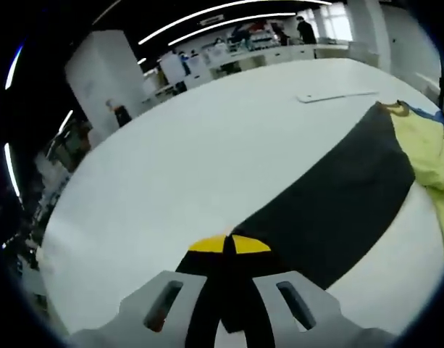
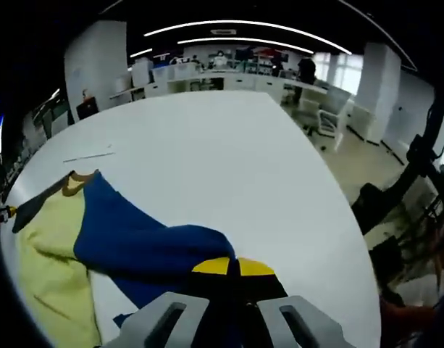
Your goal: Fold the garment on the visible template until the final outline fits inside the template.
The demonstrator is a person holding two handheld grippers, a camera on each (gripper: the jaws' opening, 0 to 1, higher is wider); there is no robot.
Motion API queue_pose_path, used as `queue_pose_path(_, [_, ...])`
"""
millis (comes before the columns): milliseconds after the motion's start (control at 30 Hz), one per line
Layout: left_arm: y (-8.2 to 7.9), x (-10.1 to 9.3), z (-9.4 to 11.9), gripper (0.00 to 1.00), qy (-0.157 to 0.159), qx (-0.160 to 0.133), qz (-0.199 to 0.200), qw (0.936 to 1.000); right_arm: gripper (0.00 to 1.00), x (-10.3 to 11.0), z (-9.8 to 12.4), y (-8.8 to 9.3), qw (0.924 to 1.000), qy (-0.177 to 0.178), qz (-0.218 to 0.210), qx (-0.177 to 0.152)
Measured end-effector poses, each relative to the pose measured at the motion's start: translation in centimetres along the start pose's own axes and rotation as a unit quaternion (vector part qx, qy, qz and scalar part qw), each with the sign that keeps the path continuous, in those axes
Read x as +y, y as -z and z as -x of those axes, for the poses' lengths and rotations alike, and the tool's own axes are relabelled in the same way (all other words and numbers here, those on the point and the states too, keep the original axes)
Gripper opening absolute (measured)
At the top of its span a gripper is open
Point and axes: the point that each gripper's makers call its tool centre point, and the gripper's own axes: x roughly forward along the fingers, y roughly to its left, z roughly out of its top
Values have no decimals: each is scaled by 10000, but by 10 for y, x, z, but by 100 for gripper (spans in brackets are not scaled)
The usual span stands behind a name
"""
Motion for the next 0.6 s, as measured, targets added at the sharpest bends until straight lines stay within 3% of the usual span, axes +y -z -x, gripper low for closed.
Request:
queue_pose_path(233, [-1,-1,0,0,-30,-13,-61,10000,1,3,4,-2,9999,-93,48,13])
queue_pose_path(400, [-6,-5,5,14,68,-121,180,9997,18,12,15,-12,9993,-339,69,-139])
queue_pose_path(533, [-12,-16,11,27,317,-305,517,9977,35,24,27,-13,9981,-573,127,-164])
queue_pose_path(600, [-16,-20,17,32,380,-431,470,9972,41,33,34,-13,9968,-740,247,-176])
